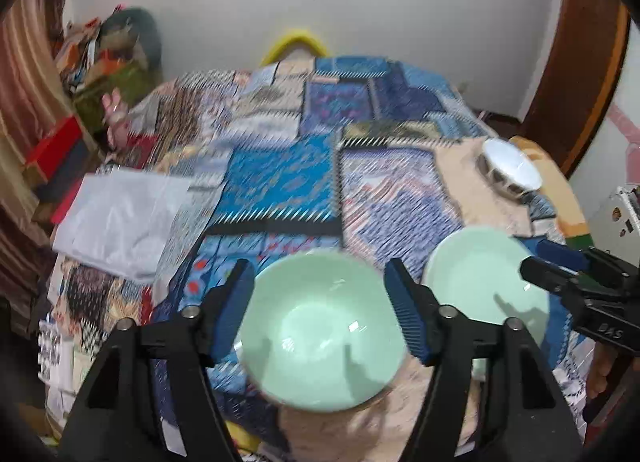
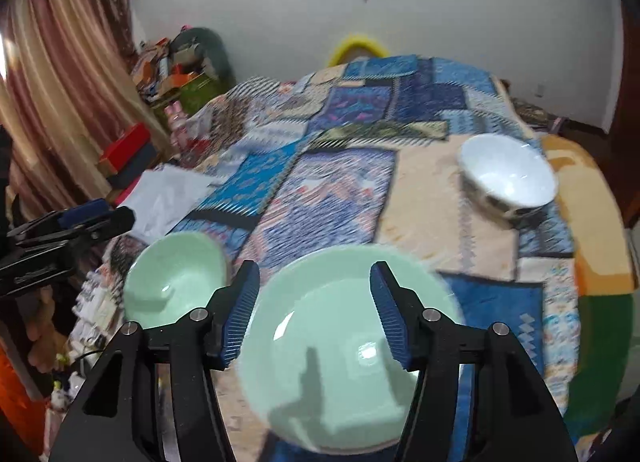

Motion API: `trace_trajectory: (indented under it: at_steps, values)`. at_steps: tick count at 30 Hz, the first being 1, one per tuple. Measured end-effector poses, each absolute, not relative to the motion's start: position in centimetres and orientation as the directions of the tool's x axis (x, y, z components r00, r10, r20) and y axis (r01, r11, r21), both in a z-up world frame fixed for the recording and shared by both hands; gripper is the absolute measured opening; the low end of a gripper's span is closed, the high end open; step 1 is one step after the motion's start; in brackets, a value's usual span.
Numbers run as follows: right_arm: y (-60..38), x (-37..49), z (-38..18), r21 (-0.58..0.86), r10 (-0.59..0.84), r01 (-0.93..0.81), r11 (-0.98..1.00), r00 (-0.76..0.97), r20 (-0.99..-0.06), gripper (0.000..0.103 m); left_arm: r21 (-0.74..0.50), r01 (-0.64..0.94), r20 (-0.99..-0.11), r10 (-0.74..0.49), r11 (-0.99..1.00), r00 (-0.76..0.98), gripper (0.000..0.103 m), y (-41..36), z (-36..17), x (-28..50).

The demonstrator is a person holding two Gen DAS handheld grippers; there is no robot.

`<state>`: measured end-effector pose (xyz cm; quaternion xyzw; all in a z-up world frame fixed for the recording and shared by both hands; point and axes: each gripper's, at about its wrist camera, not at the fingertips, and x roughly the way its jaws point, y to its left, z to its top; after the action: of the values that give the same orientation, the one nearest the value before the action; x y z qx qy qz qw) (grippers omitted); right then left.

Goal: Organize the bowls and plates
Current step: 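Move both open tools toward the white spotted bowl, then grasp the white spotted bowl rim with the left tool while the right tool grips it too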

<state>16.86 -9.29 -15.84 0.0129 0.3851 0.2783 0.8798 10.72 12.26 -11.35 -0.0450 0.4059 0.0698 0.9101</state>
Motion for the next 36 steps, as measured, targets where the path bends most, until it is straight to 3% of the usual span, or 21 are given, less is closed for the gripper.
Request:
trace_trajectory:
  at_steps: [4,7,23,32,36]
  values:
    - [-12.4,18.4,-14.9,0.21,0.451,-0.427,0.879,0.608,-0.654,0.062,-0.036,-0.121,-0.709,0.06,0.992,0.703,0.084,9.5,-10.0,12.7]
    - [-14.6,19.6,-14.6,0.198,0.412,-0.38,0.903,0.639,-0.65,0.065,-0.044,-0.088,-0.695,0.033,0.995,0.718,0.088,7.6,-9.4,14.4]
    - [-23.7,27.7,-18.8,0.266,0.271,-0.111,0.957,0.668,-0.693,0.065,-0.08,0.015,-0.743,-0.069,0.997,0.665,0.092,-0.1,-12.1,27.1]
    - [-24.8,32.6,-21.7,0.3,0.281,-0.073,0.951,0.609,-0.742,0.033,-0.075,0.045,-0.795,-0.087,0.996,0.6,0.092,-2.4,-16.0,32.8]
    - [-24.4,34.3,-22.6,0.274,0.264,-0.074,0.959,0.59,-0.763,0.025,-0.106,0.045,-0.817,-0.113,0.993,0.566,0.091,-2.8,-17.4,35.2]
